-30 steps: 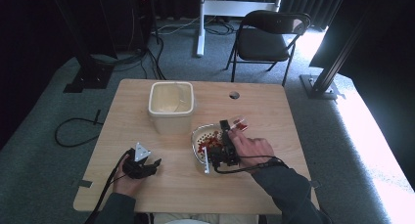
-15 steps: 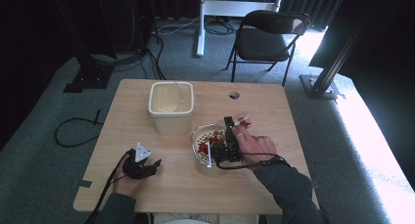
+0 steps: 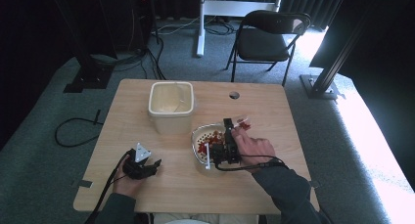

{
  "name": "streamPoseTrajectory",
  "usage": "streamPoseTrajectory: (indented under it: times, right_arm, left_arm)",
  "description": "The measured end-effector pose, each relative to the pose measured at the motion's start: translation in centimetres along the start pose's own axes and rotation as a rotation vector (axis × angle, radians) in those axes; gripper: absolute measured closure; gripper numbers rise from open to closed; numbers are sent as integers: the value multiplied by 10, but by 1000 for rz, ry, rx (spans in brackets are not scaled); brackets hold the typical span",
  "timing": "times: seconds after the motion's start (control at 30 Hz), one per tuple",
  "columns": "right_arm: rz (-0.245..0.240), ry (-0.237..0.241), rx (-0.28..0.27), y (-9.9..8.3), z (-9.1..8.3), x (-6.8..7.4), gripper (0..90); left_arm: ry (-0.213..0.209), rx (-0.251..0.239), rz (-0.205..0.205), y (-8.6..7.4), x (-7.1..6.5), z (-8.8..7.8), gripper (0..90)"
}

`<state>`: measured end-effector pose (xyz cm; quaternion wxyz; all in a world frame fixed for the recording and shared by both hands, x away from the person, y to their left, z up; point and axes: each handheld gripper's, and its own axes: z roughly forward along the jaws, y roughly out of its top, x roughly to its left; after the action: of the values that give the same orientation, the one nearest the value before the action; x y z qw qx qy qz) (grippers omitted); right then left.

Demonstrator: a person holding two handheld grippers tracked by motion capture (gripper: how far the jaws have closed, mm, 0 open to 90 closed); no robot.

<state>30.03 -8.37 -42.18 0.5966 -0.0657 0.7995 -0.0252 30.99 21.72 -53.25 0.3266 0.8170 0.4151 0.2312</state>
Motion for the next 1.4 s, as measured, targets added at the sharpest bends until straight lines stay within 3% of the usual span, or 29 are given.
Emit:
streamPoseTrajectory:
  times: [0.03,0.1,0.2,0.27,0.33,0.4,0.43,0.5,0.57,0.9,1.1,1.3,1.4]
  right_arm:
    - [-6,-12,-4,1,-1,1,338]
    - [56,-20,7,-2,1,-6,340]
    - [15,-19,18,-4,2,-2,339]
    - [64,-19,26,-7,2,-7,339]
    - [30,-9,-2,-5,-2,-4,339]
    - [77,-30,10,-6,-2,-10,340]
    - [75,-10,-8,-6,-2,-10,339]
    - [45,-19,-4,-5,-3,-6,340]
    - [83,-13,-11,-7,-2,-9,340]
    - [76,-3,-23,-7,-1,-3,337]
    - [103,-3,-33,-8,-2,-6,336]
    - [177,19,-59,-14,-2,-10,335]
    - [246,39,-83,-20,-2,-14,334]
  left_arm:
    - [1,-3,-1,0,0,0,427]
    - [-1,-2,0,0,0,0,427]
    - [2,-1,2,0,0,0,426]
    - [0,0,2,0,0,0,427]
    - [2,4,9,0,-1,1,426]
    - [0,2,8,0,-1,1,427]
    - [1,5,10,0,-1,1,427]
    - [2,3,8,0,-1,1,427]
    - [2,2,6,0,-1,1,427]
    - [-1,5,12,1,-1,2,427]
    - [-7,4,16,2,-2,4,426]
    - [-4,5,15,2,-2,3,425]
    - [-3,5,16,2,-2,3,425]
